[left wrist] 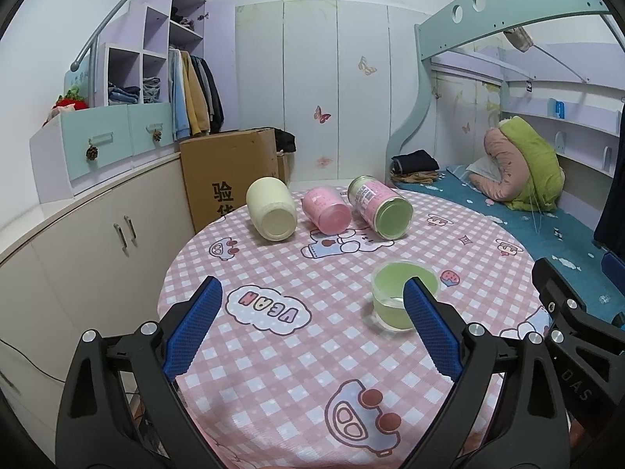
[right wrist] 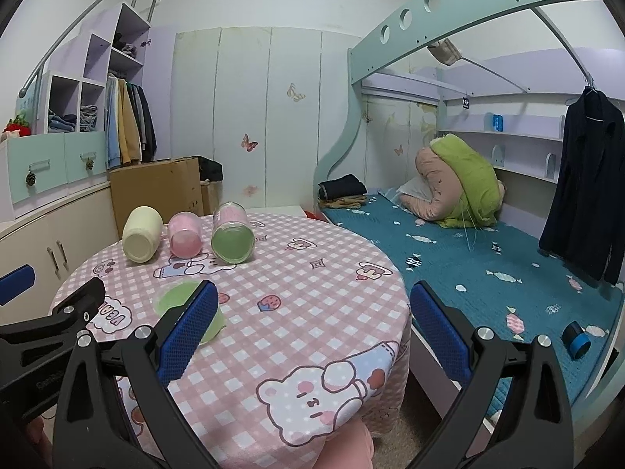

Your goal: Flip cup upright

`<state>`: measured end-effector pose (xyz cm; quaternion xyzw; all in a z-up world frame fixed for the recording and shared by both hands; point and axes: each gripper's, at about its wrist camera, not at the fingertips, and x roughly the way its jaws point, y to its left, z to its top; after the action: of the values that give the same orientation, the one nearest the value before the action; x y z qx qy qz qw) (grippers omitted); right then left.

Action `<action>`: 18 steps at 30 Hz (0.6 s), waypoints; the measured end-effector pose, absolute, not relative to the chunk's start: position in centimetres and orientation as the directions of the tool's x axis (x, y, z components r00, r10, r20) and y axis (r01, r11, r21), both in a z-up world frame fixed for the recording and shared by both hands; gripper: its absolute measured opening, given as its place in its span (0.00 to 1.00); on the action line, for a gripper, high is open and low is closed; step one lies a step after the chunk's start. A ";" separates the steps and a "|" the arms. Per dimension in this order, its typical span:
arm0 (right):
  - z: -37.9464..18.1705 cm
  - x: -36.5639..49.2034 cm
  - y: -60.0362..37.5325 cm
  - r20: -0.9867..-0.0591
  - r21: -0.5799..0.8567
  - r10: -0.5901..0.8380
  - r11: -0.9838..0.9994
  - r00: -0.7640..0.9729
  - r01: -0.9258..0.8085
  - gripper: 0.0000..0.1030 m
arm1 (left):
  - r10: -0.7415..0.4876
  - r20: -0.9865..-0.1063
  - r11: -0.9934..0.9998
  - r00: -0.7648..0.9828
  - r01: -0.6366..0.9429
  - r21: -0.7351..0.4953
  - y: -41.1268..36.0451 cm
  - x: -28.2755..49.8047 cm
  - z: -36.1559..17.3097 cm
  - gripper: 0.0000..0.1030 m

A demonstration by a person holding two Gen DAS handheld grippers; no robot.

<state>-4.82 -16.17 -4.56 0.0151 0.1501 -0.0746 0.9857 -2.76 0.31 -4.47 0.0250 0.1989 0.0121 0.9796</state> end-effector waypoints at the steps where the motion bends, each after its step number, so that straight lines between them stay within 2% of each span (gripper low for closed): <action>1: -4.6 -4.8 -16.2 -0.299 0.006 -0.143 0.988 0.943 0.152 0.92 | 0.034 -0.387 0.998 0.921 -0.014 0.054 0.3 -2.7 -4.5 0.92; 18: -5.1 -4.6 -16.4 -0.310 0.000 -0.137 0.990 0.941 0.144 0.92 | 0.031 -0.380 0.999 0.925 -0.018 0.038 0.4 -2.6 -4.4 0.92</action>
<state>-4.58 -16.40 -5.10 0.0115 0.1564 -0.0715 0.9850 -2.58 0.42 -4.38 0.0171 0.1937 0.0127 0.9808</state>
